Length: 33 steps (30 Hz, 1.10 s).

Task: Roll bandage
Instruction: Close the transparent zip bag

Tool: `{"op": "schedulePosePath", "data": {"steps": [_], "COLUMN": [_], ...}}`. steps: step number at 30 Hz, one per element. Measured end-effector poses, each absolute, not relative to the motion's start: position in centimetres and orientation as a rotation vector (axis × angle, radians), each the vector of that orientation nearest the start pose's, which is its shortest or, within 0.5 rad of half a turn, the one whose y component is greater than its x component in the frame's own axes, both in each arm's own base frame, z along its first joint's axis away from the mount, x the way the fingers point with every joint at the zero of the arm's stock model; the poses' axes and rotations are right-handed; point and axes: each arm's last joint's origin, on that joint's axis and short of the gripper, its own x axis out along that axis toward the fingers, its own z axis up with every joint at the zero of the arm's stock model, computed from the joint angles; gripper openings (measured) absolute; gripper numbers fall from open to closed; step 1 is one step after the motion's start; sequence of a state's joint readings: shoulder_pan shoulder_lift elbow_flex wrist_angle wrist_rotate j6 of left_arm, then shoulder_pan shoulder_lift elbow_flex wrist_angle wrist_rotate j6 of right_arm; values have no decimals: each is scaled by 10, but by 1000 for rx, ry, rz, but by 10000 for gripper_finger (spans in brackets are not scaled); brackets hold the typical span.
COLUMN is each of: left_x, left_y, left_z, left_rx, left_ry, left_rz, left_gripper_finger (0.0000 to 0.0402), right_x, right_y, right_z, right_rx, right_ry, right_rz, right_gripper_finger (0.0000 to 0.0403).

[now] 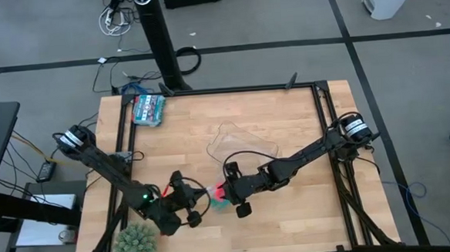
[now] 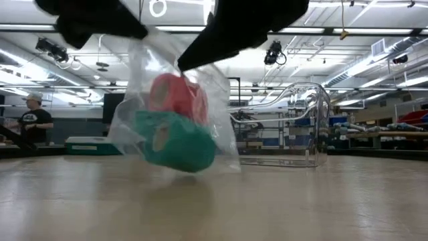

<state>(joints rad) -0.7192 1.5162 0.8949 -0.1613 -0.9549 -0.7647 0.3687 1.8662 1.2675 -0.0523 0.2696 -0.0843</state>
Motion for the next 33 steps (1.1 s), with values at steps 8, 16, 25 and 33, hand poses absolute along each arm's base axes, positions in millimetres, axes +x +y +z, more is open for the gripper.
{"op": "schedulePosePath", "data": {"steps": [8, 16, 25, 33], "left_x": [250, 253, 259, 262], "left_y": [-173, -168, -170, -172], "left_z": [219, 216, 222, 226], "left_rx": [-107, -117, -95, -16], "left_ry": [441, 462, 426, 403], "left_rz": [374, 368, 317, 282], "left_gripper_finger": [9, 9, 9, 9], "right_x": [367, 367, 378, 383], "right_y": [157, 158, 137, 125], "right_z": [234, 244, 249, 249], "right_rx": [-336, -373, -362, -305], "right_ry": [561, 497, 457, 459], "right_rz": [109, 109, 85, 157], "right_gripper_finger": [149, 153, 185, 176]}}
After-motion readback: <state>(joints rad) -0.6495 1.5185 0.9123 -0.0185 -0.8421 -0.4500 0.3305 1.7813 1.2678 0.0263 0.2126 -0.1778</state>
